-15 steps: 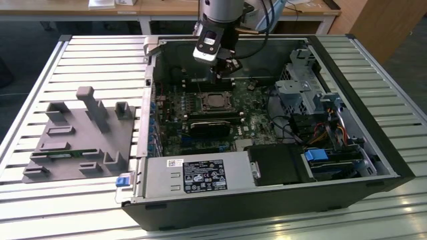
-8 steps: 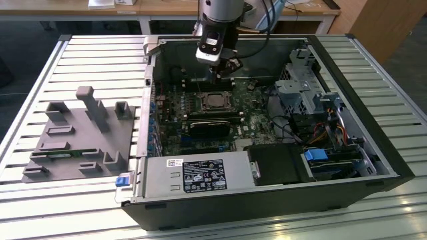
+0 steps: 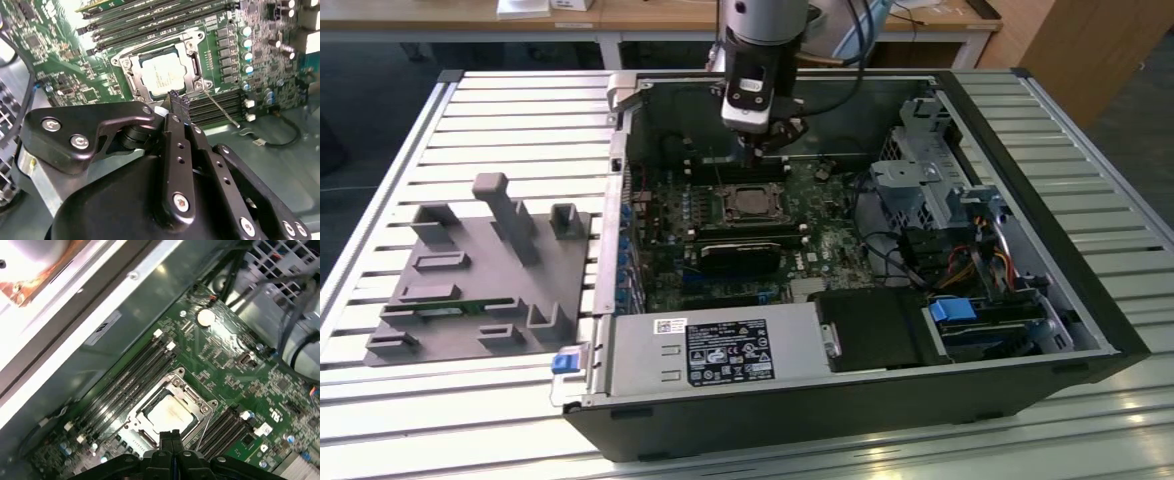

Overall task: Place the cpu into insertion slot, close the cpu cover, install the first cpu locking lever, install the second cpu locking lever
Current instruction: 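Install the first cpu locking lever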

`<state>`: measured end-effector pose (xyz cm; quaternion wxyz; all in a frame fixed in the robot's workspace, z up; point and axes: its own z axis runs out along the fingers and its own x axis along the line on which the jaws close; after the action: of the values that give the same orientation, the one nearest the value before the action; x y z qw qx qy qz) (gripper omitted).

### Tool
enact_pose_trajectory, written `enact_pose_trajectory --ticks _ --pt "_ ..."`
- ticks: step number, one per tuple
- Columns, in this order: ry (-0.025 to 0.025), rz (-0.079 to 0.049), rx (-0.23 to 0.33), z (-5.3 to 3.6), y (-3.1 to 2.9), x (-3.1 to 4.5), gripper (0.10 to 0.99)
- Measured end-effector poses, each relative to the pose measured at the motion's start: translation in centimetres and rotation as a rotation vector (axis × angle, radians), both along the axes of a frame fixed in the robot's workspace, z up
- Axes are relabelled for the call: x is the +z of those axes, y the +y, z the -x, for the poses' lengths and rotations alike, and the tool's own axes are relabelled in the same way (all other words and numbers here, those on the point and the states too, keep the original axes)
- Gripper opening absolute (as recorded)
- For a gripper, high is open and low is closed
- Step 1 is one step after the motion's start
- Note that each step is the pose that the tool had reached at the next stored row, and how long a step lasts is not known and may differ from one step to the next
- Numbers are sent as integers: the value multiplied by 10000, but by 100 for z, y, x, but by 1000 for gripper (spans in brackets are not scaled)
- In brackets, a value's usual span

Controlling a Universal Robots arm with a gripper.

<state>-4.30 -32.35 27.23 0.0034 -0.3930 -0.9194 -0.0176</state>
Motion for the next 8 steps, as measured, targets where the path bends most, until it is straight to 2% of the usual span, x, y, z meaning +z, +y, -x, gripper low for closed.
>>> enact_pose_trajectory --ticks 8 --pt "0 0 1455 0 0 0 106"
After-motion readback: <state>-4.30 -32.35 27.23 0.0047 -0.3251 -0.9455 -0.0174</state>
